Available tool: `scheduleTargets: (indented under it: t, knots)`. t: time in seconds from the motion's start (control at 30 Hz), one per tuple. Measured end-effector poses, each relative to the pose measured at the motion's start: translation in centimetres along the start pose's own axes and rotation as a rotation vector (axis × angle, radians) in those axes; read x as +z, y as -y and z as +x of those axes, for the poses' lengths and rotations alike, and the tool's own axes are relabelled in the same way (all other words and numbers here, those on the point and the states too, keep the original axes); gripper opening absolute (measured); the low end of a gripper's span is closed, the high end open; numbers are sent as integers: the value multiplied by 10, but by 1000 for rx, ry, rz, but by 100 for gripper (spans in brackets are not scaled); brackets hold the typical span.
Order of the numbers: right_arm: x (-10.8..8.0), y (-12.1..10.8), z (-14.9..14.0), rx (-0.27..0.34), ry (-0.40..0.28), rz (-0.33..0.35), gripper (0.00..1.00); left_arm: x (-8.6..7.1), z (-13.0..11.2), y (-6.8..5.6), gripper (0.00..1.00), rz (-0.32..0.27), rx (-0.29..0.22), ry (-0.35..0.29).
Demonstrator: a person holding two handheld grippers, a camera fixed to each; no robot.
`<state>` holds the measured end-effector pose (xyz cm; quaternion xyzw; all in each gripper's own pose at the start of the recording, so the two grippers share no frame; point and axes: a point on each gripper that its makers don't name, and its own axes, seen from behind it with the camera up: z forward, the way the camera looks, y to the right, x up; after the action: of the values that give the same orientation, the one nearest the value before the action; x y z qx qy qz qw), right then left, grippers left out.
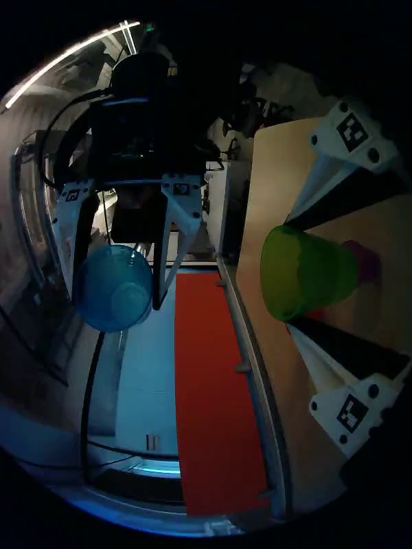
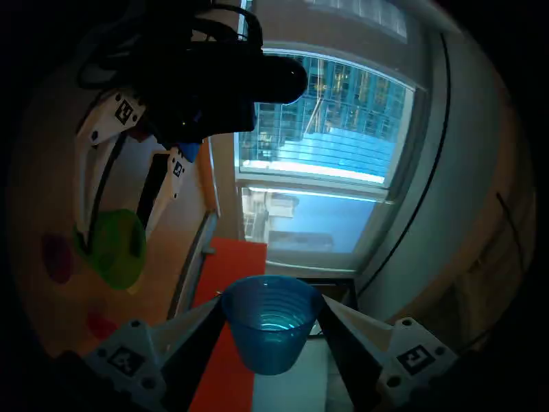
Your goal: Pour water
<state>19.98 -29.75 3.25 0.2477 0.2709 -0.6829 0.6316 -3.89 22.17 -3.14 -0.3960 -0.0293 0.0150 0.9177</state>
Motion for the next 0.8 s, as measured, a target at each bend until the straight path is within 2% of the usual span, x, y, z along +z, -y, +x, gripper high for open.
scheduleTargets:
  t: [0.17, 0.3, 0.5, 0.8]
  knots:
    - [-4, 2, -1, 63, -4, 0, 92, 0, 1, 0, 86, 0, -1, -1]
    - [-8, 1, -5, 159, -10, -4, 92, -1, 3, -1, 87, -2, -3, -4]
    - [-13, 4, -10, 359, -18, 2, 92, -4, 5, 0, 86, 1, 2, -7]
    - [-20, 12, 1, 679, -58, 21, 91, -6, 7, 1, 86, 6, 6, -6]
